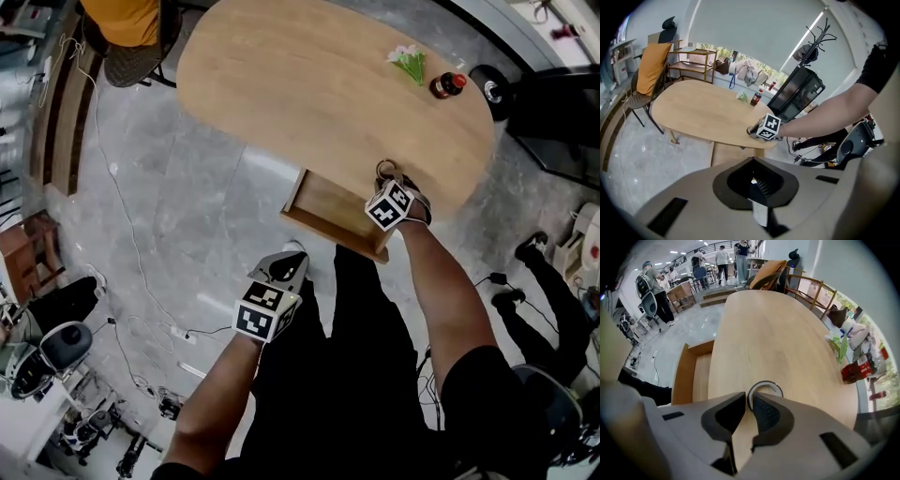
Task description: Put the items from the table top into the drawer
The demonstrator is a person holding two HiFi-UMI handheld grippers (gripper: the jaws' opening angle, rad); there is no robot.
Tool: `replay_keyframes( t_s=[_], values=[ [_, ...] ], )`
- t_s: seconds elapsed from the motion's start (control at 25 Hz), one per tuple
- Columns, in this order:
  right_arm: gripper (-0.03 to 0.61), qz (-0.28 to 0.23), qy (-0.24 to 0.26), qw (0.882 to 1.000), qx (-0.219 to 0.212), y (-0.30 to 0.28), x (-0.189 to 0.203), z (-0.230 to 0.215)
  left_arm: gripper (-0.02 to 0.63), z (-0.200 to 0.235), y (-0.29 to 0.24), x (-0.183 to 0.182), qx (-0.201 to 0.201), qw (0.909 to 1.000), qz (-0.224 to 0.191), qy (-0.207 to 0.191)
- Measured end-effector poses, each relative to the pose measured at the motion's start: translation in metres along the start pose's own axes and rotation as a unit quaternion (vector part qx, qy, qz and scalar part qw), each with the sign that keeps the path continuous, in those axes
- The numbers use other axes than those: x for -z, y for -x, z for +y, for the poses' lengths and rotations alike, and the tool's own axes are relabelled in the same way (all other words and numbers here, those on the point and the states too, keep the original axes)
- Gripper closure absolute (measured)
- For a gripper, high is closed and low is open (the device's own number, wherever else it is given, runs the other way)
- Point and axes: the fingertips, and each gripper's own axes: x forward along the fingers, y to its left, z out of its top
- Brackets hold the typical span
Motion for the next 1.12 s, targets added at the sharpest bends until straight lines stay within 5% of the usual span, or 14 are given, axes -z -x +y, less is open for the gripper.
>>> replay_keyframes(
  t_s=[0.48,0.8,1.12],
  values=[
    [0.547,-0.047,-0.047,0.997,0.039,0.039,-0.004,0.024,0.609,0.008,0.011,0.012,0.005,0.9999,-0.005,-0.016],
    [0.546,-0.034,0.023,0.999,-0.034,0.026,0.010,0.148,0.609,0.014,0.027,0.036,0.010,0.9998,-0.012,-0.011],
    [0.546,0.030,0.087,0.994,-0.051,-0.069,0.016,0.174,0.609,0.027,0.043,0.066,0.000,0.9995,-0.025,0.019]
  ],
)
